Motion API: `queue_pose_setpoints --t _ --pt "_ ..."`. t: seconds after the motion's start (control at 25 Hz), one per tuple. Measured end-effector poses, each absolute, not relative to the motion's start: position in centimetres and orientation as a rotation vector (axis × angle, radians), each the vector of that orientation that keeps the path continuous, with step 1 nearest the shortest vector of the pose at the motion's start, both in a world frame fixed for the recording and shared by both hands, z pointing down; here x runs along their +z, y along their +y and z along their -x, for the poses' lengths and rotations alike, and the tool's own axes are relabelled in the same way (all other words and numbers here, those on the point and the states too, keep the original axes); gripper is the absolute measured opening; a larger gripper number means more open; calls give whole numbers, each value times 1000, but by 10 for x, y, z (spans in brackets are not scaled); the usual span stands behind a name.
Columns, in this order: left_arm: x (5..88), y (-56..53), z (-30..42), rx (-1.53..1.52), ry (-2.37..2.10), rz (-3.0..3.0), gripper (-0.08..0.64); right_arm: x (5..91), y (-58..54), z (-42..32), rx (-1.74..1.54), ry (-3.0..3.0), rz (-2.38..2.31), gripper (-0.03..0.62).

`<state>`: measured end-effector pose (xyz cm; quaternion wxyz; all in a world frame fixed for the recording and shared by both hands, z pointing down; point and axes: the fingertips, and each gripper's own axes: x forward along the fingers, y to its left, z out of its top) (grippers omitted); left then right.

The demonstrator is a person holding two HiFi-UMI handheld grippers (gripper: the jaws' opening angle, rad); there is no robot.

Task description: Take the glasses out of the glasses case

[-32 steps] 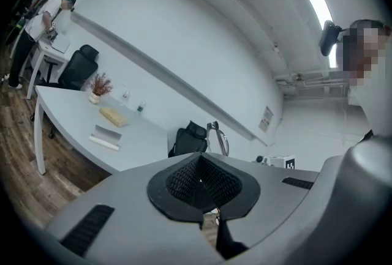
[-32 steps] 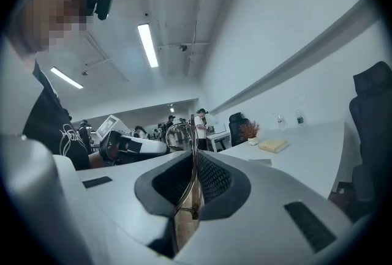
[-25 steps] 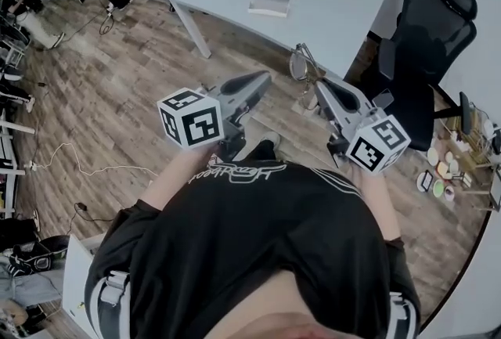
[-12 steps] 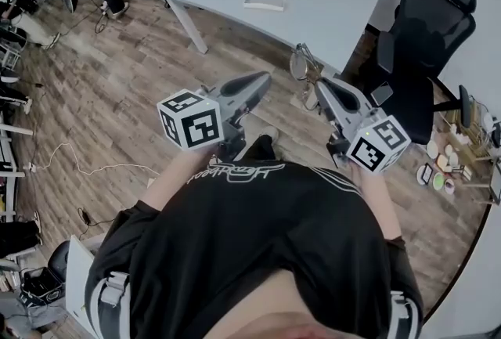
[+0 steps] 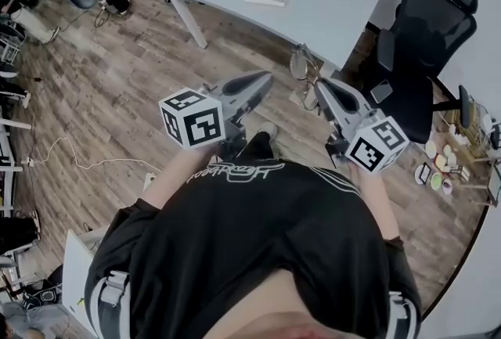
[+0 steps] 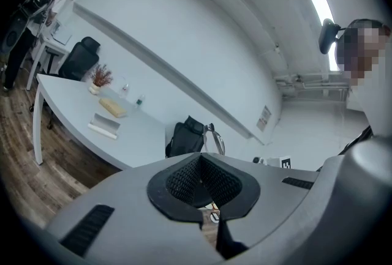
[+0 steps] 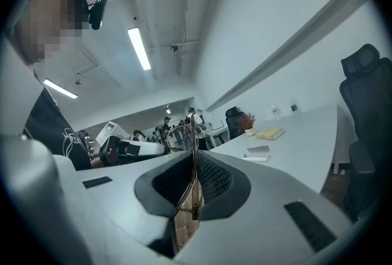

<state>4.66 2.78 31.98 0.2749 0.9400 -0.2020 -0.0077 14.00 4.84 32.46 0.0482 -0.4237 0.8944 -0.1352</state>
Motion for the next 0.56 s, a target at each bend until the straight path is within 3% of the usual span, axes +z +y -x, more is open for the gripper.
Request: queue_pose_setpoints --t 0.56 --pt "313 39 -51 -24 -562 -2530 6 316 57 -143 -396 2730 1265 25"
